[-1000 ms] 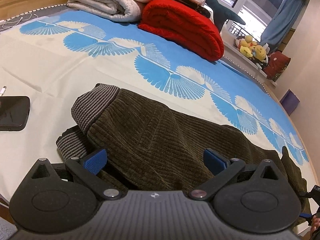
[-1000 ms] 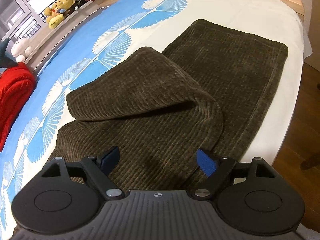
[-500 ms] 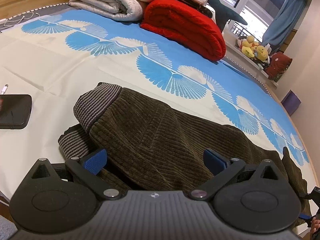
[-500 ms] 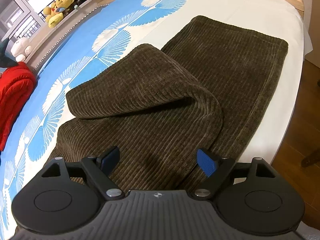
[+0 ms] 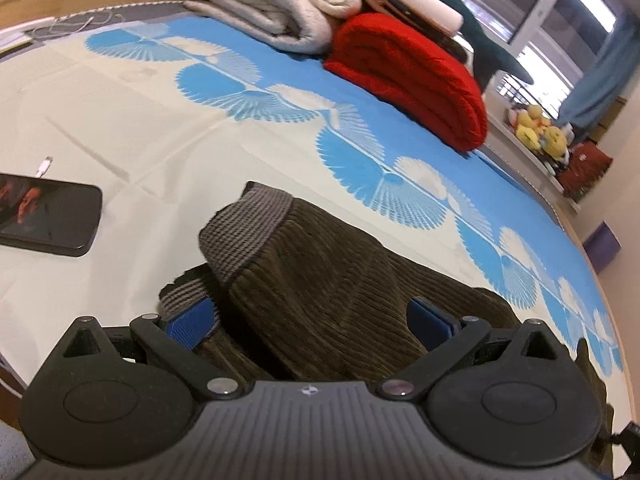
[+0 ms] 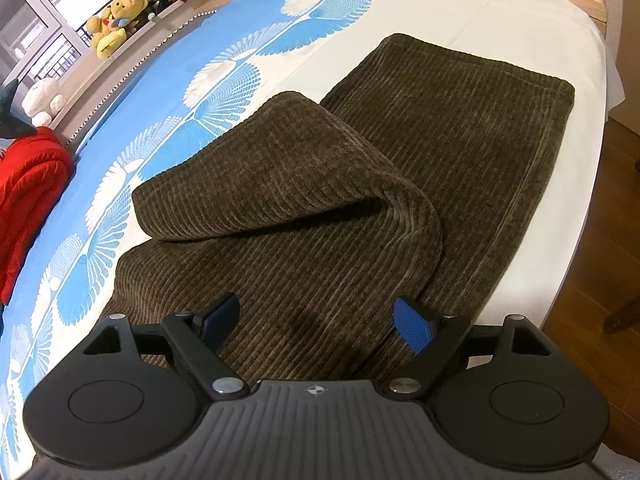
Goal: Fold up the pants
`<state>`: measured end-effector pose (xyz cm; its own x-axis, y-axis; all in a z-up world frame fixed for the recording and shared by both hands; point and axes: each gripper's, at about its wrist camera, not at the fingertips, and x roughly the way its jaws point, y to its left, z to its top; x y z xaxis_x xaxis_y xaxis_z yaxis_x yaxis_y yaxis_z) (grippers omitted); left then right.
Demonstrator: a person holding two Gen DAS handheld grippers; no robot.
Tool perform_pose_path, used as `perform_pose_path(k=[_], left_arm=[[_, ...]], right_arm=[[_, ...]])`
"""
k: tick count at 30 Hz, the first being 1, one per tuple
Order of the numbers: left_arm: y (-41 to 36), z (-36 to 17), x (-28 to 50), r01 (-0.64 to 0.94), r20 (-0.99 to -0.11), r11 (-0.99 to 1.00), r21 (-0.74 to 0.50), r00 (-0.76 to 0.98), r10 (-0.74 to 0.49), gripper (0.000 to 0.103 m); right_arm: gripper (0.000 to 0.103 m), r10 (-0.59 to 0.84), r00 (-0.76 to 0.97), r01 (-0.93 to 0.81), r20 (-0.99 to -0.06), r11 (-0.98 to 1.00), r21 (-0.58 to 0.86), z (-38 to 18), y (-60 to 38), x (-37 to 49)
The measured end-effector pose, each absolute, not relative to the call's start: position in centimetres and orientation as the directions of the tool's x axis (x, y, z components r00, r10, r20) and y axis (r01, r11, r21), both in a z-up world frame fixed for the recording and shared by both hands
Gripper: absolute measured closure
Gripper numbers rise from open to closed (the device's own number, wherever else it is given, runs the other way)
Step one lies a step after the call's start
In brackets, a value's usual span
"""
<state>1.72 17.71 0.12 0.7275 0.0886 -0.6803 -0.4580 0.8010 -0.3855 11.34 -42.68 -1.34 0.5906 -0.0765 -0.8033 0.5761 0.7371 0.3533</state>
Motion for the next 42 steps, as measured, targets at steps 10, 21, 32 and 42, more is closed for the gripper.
perform_pose_path(k=[10,21,32,42], left_arm=[[17.1,-0.6,3.5,-0.437,-0.727,0.817,-0.375,0.686,0.033,0.018],[16.8,-1.1,4.0,-0.502,-0.733,0.81,-0.304,0.667,0.138,0.095],[17.8,0.2,-0.9,-0.42,-0.679,0.845,-0.333,0.728,0.094,0.099],[18.2,-1.9,1.1,-0.454,-0.755,0.84,-0.296,0.65,0.085,0.099]], right_arm=[[0.017,-0.069,0.588,0.574,-0.806,0.737,0.356,-1.4,-42.8,11.4],[0.017,-0.071,0.586,0.575,-0.807,0.738,0.353,-1.4,-42.8,11.5],[0.017,-0.119,0.625,0.557,-0.772,0.761,0.333,-0.6,-42.3,11.0],[0.017,-0.146,0.705,0.457,-0.694,0.842,0.288,1.1,-41.4,11.9]])
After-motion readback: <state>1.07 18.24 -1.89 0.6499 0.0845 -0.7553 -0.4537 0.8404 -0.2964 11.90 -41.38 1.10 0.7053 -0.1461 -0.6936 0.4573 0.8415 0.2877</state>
